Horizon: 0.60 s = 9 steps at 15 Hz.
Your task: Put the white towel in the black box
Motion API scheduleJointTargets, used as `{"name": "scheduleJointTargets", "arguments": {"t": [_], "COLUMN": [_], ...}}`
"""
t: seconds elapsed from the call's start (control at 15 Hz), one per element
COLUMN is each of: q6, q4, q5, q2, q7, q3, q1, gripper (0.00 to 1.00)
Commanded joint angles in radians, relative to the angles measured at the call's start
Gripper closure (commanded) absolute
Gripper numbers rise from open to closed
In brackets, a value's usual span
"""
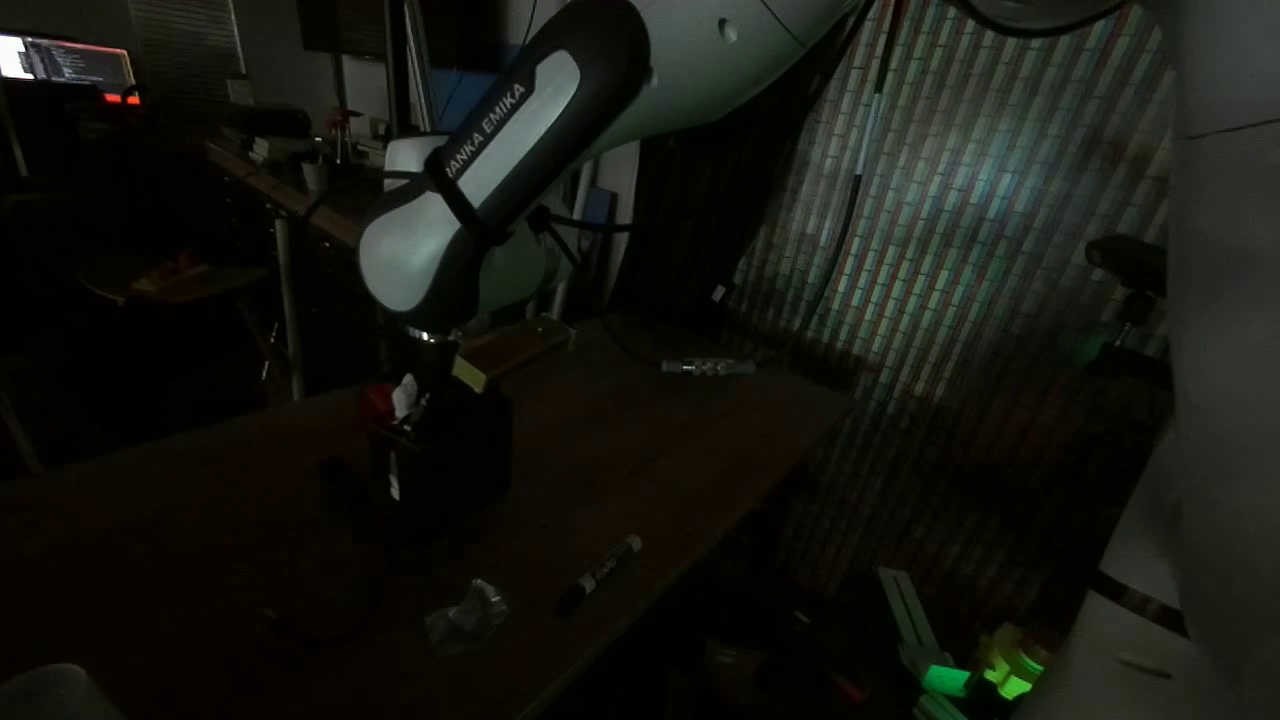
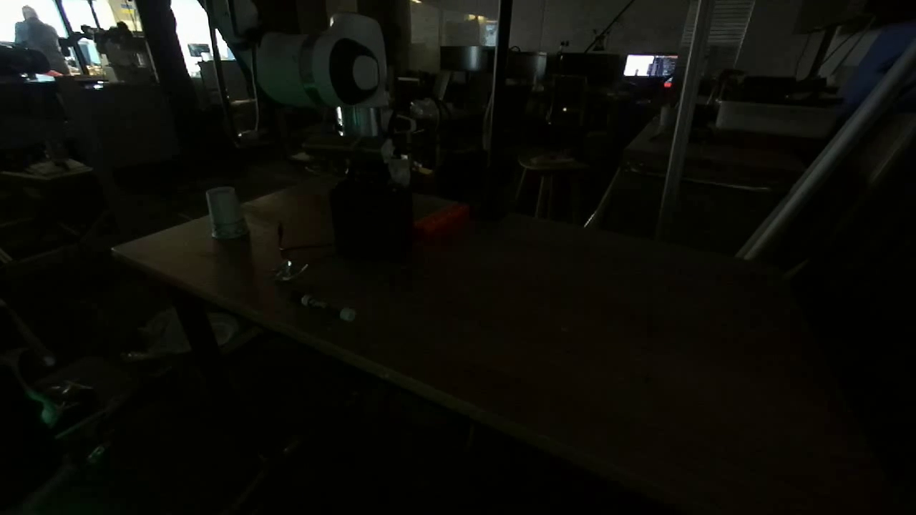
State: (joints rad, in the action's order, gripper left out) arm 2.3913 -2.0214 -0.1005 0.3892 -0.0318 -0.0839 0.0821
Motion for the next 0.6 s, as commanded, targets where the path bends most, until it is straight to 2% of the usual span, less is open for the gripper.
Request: {"name": "scheduleJointTargets", "arguments": {"t": [0.0, 0.53], "q6": [0.003, -0.019], "q4": [-0.041, -0.117], "q5": [0.005, -0.038], "q2": [-0.058, -0.225], "q7": [-0.001, 0.030], "q3": [0.008, 0.045], "q1": [0.001, -0.001], "gripper": [1.00, 1.00]}}
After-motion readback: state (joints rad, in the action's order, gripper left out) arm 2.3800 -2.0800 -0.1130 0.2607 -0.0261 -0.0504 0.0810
